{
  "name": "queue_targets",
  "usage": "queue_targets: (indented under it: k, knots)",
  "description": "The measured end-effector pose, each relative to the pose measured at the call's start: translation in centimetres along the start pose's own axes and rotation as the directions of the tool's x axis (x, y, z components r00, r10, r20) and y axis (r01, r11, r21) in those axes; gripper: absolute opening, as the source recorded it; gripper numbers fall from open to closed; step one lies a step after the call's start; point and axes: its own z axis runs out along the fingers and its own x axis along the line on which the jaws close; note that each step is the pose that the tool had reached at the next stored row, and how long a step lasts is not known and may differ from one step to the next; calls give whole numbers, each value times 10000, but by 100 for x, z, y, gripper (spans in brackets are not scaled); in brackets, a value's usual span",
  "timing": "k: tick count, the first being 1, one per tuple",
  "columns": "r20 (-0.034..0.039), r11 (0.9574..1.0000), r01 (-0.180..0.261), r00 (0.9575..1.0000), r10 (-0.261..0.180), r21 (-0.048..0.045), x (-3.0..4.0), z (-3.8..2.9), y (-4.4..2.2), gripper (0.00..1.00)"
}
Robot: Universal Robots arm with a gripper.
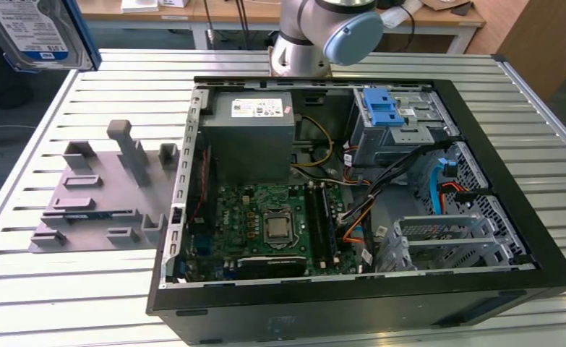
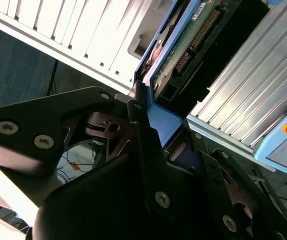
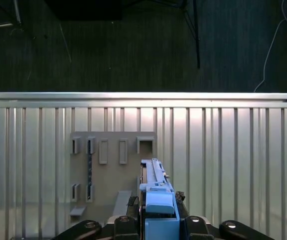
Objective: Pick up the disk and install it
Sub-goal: 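Pick up the disk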
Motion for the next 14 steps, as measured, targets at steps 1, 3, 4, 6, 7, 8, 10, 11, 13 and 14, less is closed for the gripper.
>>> queue_targets:
  k: [1,3,4,6,7,8,10,11,13,14]
  knots:
    - [0,10000,0,10000,0,-3,2,0,-12,36]
    - [0,10000,0,10000,0,-18,3,-1,-53,36]
    - [1,10000,0,10000,0,-22,3,-2,-66,36]
    - [3,10000,0,10000,0,-28,3,-1,-95,36]
    - [3,10000,0,10000,0,-30,3,-1,-107,36]
    - [3,10000,-1,10000,1,-32,3,-1,-120,36]
    - [3,10000,-1,10000,1,-36,2,-2,-145,36]
    - [4,10000,-2,10000,2,-36,2,-1,-152,36]
    - [4,10000,-1,10000,1,-37,2,-1,-173,36]
    - [3,10000,-1,10000,1,-38,2,-1,-185,36]
